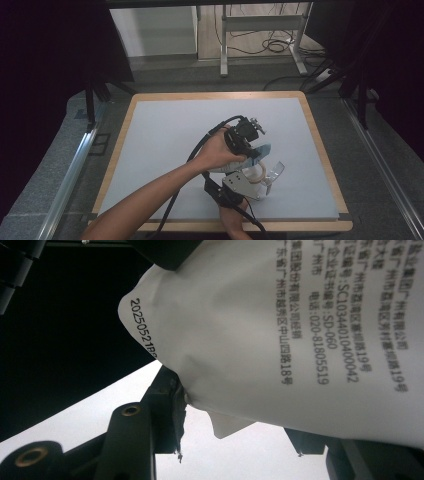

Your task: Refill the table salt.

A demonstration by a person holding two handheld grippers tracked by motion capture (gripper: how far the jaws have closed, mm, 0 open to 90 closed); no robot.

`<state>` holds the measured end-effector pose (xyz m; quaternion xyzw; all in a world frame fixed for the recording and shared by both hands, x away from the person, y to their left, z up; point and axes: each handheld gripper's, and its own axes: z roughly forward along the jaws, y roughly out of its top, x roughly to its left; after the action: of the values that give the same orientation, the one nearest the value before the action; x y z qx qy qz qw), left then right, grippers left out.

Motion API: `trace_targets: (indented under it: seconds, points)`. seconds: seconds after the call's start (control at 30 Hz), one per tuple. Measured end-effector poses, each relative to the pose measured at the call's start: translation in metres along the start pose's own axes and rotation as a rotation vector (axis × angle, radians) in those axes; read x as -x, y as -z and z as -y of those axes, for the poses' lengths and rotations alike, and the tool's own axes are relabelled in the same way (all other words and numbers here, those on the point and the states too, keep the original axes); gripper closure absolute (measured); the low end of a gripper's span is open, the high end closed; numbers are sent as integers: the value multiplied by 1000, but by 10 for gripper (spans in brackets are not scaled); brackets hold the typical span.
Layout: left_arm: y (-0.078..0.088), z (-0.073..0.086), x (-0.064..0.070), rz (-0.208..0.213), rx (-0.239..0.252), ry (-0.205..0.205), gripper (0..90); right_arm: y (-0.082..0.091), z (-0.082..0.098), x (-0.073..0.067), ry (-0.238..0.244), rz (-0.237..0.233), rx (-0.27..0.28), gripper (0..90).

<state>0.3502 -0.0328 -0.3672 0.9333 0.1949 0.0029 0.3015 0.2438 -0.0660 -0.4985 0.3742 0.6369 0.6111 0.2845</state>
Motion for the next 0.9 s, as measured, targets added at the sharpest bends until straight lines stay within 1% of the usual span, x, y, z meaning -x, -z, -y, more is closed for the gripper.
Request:
trace_targets:
  seconds: [0.2, 0.23, 0.57, 0.9]
  points:
    - [0, -1, 1, -2, -1, 0, 900, 0, -1, 0, 0, -2, 3, 494]
    - [1, -1, 1, -1, -1, -6, 900, 1, -1, 0, 0, -3, 3, 495]
    - [1, -2, 1, -4, -2, -1, 900, 1, -2, 1, -1, -3, 6, 495]
    - [0, -3, 1, -1, -9, -6, 900, 1, -2, 1, -4, -3, 5, 495]
